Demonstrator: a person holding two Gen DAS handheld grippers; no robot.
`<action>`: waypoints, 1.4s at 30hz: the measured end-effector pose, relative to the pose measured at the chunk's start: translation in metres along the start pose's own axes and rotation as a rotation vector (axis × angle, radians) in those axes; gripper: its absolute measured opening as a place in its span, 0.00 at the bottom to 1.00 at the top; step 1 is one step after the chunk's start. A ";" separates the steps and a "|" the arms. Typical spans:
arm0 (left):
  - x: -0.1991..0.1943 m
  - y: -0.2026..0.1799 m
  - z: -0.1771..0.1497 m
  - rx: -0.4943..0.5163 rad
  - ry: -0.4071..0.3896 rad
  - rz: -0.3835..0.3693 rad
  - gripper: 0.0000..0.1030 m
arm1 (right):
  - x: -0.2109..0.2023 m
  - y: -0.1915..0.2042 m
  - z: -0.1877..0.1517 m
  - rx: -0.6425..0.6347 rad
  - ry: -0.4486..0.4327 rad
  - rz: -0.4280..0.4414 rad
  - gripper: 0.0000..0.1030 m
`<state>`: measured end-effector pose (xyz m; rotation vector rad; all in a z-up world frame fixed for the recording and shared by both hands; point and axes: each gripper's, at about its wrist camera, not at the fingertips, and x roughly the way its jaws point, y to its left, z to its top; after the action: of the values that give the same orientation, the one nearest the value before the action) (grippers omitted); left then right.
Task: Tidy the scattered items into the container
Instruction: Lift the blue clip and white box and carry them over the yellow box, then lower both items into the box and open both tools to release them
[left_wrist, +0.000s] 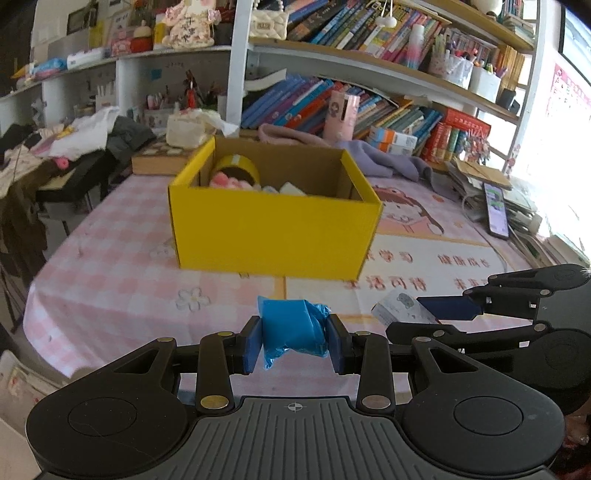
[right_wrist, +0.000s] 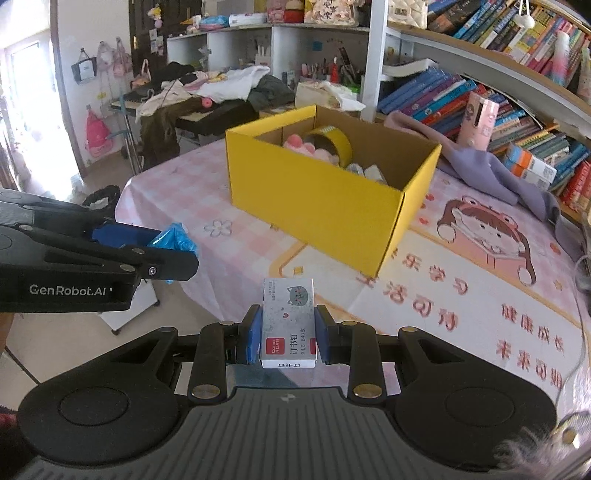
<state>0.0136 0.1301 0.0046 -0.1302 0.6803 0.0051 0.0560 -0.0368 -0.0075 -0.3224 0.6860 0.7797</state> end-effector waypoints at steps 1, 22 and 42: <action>0.002 0.001 0.005 0.002 -0.009 0.005 0.34 | 0.002 -0.003 0.003 0.001 -0.009 0.001 0.27; 0.078 -0.002 0.124 0.083 -0.132 0.039 0.34 | 0.052 -0.098 0.114 -0.001 -0.212 -0.032 0.27; 0.212 -0.025 0.139 0.151 0.136 -0.004 0.34 | 0.198 -0.152 0.176 -0.066 0.045 0.052 0.27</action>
<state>0.2666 0.1138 -0.0180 0.0136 0.8133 -0.0595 0.3468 0.0549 -0.0076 -0.3843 0.7140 0.8476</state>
